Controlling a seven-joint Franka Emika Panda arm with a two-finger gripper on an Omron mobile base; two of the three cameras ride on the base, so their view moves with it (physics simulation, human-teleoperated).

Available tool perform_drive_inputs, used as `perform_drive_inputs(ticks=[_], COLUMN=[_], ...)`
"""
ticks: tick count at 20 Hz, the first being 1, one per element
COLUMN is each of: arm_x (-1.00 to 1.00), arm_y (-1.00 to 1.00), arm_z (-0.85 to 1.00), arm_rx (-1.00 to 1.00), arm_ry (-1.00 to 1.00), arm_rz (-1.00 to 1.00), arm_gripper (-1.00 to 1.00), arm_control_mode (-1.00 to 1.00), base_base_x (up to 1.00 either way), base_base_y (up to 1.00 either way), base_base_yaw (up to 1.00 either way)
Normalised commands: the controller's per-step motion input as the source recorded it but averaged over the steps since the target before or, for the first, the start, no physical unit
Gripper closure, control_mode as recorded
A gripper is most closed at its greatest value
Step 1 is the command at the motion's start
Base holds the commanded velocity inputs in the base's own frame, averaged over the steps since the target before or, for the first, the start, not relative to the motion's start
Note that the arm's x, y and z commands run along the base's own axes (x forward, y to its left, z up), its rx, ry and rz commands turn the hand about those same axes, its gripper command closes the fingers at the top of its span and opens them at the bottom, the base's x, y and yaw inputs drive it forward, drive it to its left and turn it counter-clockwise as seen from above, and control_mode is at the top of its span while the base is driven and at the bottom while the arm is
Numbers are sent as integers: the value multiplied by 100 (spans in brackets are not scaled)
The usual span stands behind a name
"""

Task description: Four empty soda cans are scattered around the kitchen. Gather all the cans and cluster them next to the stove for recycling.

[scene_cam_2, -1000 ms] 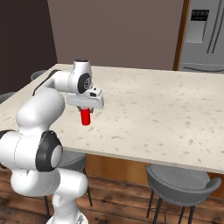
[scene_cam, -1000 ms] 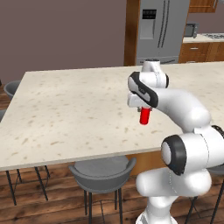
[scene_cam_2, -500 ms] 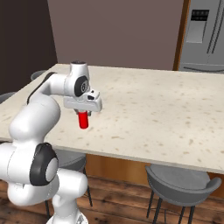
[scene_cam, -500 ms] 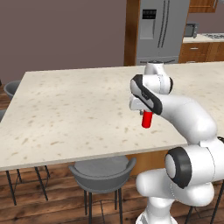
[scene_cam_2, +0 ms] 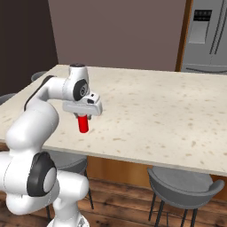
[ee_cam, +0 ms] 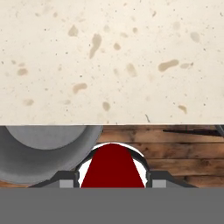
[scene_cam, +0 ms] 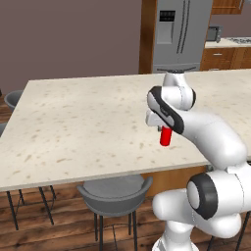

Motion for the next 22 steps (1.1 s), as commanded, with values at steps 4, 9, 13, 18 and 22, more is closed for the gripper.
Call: perform_drive_inputs(ticks=[4,9,13,18,22], arm_x=[-3,0,0,0,0], arm_y=[0,0,0,0,0], arm_z=[0,0,0,0,0], arm_rx=[0,0,0,0,0], arm_ry=[0,0,0,0,0], arm_rz=[0,0,0,0,0], arm_gripper=[100,100,100,100,100], arm_control_mode=[100,100,100,100,100], base_base_x=[0,0,-4,-32,-40], base_base_y=[0,0,-4,-15,-34], base_base_yaw=[0,0,-1,-7,-11])
